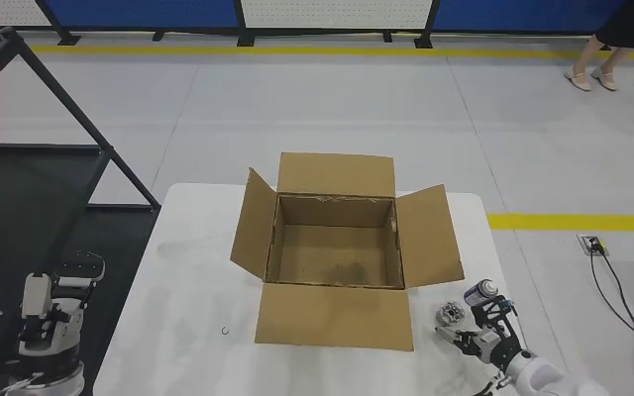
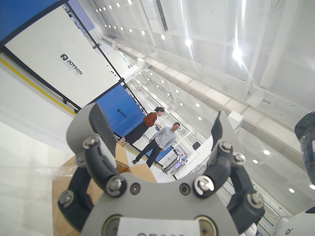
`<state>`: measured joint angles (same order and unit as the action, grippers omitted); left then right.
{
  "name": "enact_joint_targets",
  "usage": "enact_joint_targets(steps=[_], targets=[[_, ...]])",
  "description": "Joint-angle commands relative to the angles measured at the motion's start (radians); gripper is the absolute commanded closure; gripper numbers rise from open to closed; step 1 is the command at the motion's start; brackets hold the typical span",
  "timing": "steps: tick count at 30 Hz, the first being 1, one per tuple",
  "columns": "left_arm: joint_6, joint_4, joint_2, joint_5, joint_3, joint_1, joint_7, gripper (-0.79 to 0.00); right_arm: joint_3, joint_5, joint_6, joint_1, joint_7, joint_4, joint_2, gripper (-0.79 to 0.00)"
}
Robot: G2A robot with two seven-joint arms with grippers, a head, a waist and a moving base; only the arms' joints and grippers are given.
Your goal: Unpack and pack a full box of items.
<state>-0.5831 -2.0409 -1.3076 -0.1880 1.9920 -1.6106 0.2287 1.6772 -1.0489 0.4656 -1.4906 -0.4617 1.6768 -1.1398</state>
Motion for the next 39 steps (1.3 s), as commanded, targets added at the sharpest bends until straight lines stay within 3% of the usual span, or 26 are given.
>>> enact_joint_targets(steps=[1, 3, 5, 7, 10, 14, 21, 25, 39], targets=[[0.000, 0.000, 0.000, 0.000, 0.000, 0.000, 0.000, -0.785, -0.013, -0.013, -0.013, 0.012, -0.002, -0.009, 0.000, -0.785], [0.000, 0.000, 0.000, 0.000, 0.000, 0.000, 0.000, -0.785, -0.026, -0.026, -0.025, 0.025, -0.010, -0.018, 0.000, -0.757], [0.000, 0.000, 0.000, 0.000, 0.000, 0.000, 0.000, -0.785, -0.039, -0.033, -0.037, 0.037, -0.012, -0.028, 0.000, -0.631], [0.000, 0.000, 0.000, 0.000, 0.000, 0.000, 0.000, -0.785, -0.044, -0.034, -0.039, 0.044, -0.009, -0.035, 0.001, -0.385], [0.000, 0.000, 0.000, 0.000, 0.000, 0.000, 0.000, -0.785, -0.050, -0.036, -0.041, 0.052, -0.004, -0.046, 0.002, -0.296], [0.000, 0.000, 0.000, 0.000, 0.000, 0.000, 0.000, -0.785, -0.048, -0.037, -0.041, 0.051, 0.003, -0.043, 0.004, 0.000], [0.000, 0.000, 0.000, 0.000, 0.000, 0.000, 0.000, -0.785, 0.023, 0.001, 0.001, -0.011, 0.071, 0.034, 0.013, 0.000], [0.000, 0.000, 0.000, 0.000, 0.000, 0.000, 0.000, -0.785, 0.087, 0.062, 0.087, -0.094, 0.118, 0.151, 0.020, 0.000], [0.000, 0.000, 0.000, 0.000, 0.000, 0.000, 0.000, -0.785, 0.249, 0.174, 0.015, -0.373, 0.362, 0.559, 0.005, 0.000]])
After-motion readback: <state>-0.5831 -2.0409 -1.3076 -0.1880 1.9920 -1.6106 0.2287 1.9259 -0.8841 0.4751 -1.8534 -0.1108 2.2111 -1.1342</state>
